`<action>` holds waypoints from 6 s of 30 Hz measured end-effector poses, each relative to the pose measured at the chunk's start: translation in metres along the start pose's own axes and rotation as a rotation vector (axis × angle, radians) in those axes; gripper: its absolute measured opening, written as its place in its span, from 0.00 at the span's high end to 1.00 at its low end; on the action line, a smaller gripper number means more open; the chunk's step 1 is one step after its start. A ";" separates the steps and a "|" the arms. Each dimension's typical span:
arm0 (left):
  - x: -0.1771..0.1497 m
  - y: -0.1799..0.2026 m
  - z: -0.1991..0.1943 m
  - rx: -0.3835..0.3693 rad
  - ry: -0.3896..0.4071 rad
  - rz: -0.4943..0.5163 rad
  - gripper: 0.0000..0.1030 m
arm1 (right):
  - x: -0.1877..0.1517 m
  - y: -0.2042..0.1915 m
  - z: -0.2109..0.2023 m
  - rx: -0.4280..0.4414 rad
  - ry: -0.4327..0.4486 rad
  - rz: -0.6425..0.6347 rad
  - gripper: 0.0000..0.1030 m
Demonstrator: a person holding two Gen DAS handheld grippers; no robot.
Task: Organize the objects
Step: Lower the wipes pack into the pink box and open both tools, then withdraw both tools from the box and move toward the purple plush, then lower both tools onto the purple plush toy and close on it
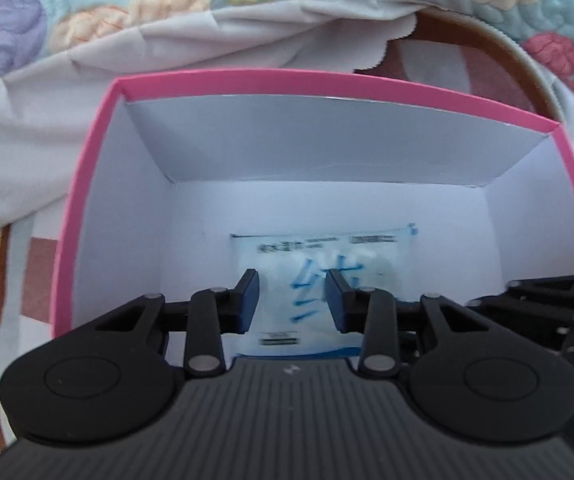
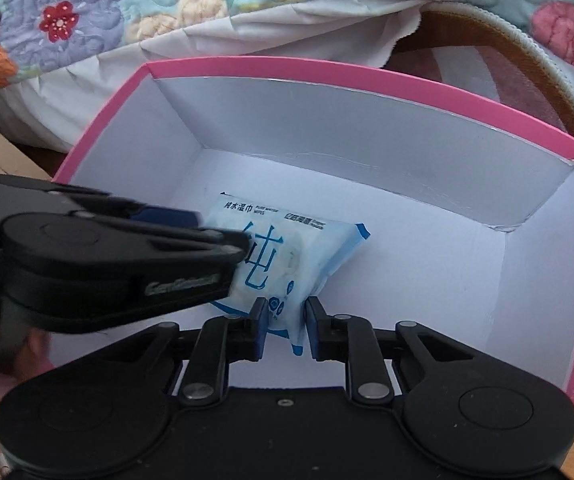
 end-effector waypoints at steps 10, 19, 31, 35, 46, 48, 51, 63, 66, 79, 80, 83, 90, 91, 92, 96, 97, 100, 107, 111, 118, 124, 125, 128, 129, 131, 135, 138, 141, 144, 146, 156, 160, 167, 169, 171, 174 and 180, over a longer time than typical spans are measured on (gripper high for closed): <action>0.004 -0.010 -0.008 0.024 0.029 -0.027 0.65 | 0.001 -0.008 0.009 0.026 -0.001 0.014 0.80; 0.011 -0.008 -0.038 -0.009 0.078 -0.031 0.65 | 0.010 -0.003 -0.013 -0.010 0.090 -0.055 0.64; 0.009 -0.002 -0.114 -0.030 0.067 0.004 0.60 | 0.011 -0.022 -0.099 0.013 0.200 -0.081 0.56; 0.004 -0.008 -0.139 -0.013 0.058 0.023 0.53 | 0.005 -0.042 -0.122 0.033 0.203 -0.149 0.56; -0.011 -0.012 -0.184 -0.021 0.046 0.075 0.45 | -0.002 -0.069 -0.164 0.042 0.218 -0.196 0.56; -0.014 -0.014 -0.193 -0.024 0.051 0.078 0.43 | -0.004 -0.072 -0.173 0.047 0.228 -0.195 0.52; -0.018 -0.017 -0.205 -0.027 0.063 0.096 0.38 | -0.007 -0.075 -0.183 0.059 0.229 -0.198 0.45; -0.050 -0.034 -0.234 0.011 0.031 0.098 0.32 | -0.024 -0.085 -0.215 0.073 0.235 -0.233 0.33; -0.056 -0.034 -0.247 0.004 0.042 0.104 0.32 | -0.030 -0.092 -0.223 0.085 0.235 -0.248 0.29; -0.095 -0.040 -0.278 0.016 0.024 0.145 0.23 | -0.062 -0.121 -0.241 0.159 0.220 -0.288 0.12; -0.099 -0.041 -0.279 0.016 0.016 0.148 0.23 | -0.065 -0.124 -0.243 0.164 0.217 -0.302 0.12; -0.111 -0.045 -0.281 0.008 -0.003 0.142 0.18 | -0.074 -0.133 -0.247 0.181 0.207 -0.333 0.11; -0.134 -0.051 -0.283 -0.010 -0.033 0.136 0.08 | -0.098 -0.153 -0.247 0.245 0.166 -0.414 0.10; -0.138 -0.051 -0.282 -0.011 -0.040 0.134 0.08 | -0.101 -0.156 -0.246 0.255 0.163 -0.423 0.10; -0.141 -0.052 -0.281 -0.015 -0.048 0.129 0.08 | -0.104 -0.158 -0.244 0.267 0.159 -0.430 0.10; -0.157 -0.054 -0.276 -0.052 -0.082 0.077 0.08 | -0.114 -0.166 -0.237 0.301 0.147 -0.445 0.10; -0.161 -0.055 -0.274 -0.055 -0.088 0.066 0.07 | -0.116 -0.167 -0.234 0.302 0.143 -0.444 0.10; -0.172 -0.058 -0.265 -0.051 -0.110 0.066 0.07 | -0.123 -0.171 -0.224 0.312 0.135 -0.446 0.10; -0.175 -0.072 -0.255 -0.090 -0.107 -0.026 0.07 | -0.133 -0.180 -0.223 0.334 0.154 -0.473 0.10; -0.181 -0.075 -0.249 -0.093 -0.114 0.003 0.07 | -0.134 -0.183 -0.219 0.343 0.145 -0.476 0.10; -0.189 -0.080 -0.240 -0.134 -0.103 -0.017 0.11 | -0.138 -0.184 -0.199 0.298 0.210 -0.426 0.09; -0.187 -0.085 -0.231 -0.143 -0.057 -0.028 0.11 | -0.145 -0.180 -0.179 0.285 0.212 -0.365 0.09; -0.186 -0.086 -0.228 -0.146 -0.049 -0.035 0.11 | -0.147 -0.181 -0.176 0.292 0.210 -0.357 0.09; -0.190 -0.092 -0.219 -0.149 -0.060 -0.069 0.12 | -0.153 -0.185 -0.165 0.298 0.191 -0.340 0.09; -0.192 -0.095 -0.216 -0.148 -0.073 -0.083 0.14 | -0.155 -0.186 -0.161 0.290 0.183 -0.333 0.09; -0.197 -0.100 -0.212 -0.139 -0.092 -0.106 0.18 | -0.159 -0.187 -0.154 0.279 0.164 -0.299 0.09; -0.202 -0.110 -0.207 -0.136 -0.089 -0.133 0.26 | -0.169 -0.193 -0.140 0.294 0.110 -0.237 0.09; -0.206 -0.113 -0.202 -0.133 -0.071 -0.142 0.38 | -0.179 -0.198 -0.130 0.281 0.084 -0.229 0.09; -0.215 -0.114 -0.194 -0.108 -0.068 -0.137 0.43 | -0.193 -0.208 -0.118 0.267 0.096 -0.254 0.09; -0.223 -0.116 -0.186 -0.118 -0.079 -0.174 0.46 | -0.201 -0.214 -0.110 0.265 0.119 -0.259 0.09; -0.225 -0.120 -0.181 -0.085 -0.072 -0.165 0.48 | -0.202 -0.217 -0.104 0.269 0.128 -0.239 0.09; -0.233 -0.122 -0.172 -0.108 -0.083 -0.256 0.64 | -0.212 -0.225 -0.083 0.309 0.107 -0.137 0.10; -0.236 -0.121 -0.169 -0.127 -0.086 -0.288 0.65 | -0.214 -0.228 -0.078 0.315 0.105 -0.121 0.11; -0.239 -0.115 -0.166 -0.189 -0.114 -0.364 0.66 | -0.215 -0.228 -0.072 0.254 0.146 -0.162 0.12; -0.240 -0.112 -0.166 -0.207 -0.122 -0.377 0.66 | -0.215 -0.225 -0.074 0.263 0.143 -0.164 0.12; -0.241 -0.108 -0.166 -0.234 -0.134 -0.396 0.66 | -0.213 -0.220 -0.079 0.271 0.155 -0.148 0.12; -0.243 -0.101 -0.166 -0.273 -0.145 -0.416 0.65 | -0.211 -0.211 -0.082 0.256 0.159 -0.132 0.12; -0.244 -0.095 -0.165 -0.270 -0.146 -0.413 0.64 | -0.210 -0.198 -0.085 0.231 0.177 -0.129 0.16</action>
Point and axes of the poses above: each gripper's, at about its wrist camera, not at the fingertips, and z roughly the way its jaws point, y to its right, x to its top, the point moved 10 cm from there along z, roughly the way its jaws point, and after that the axes turned 14 degrees about y, right-handed, at the moved point
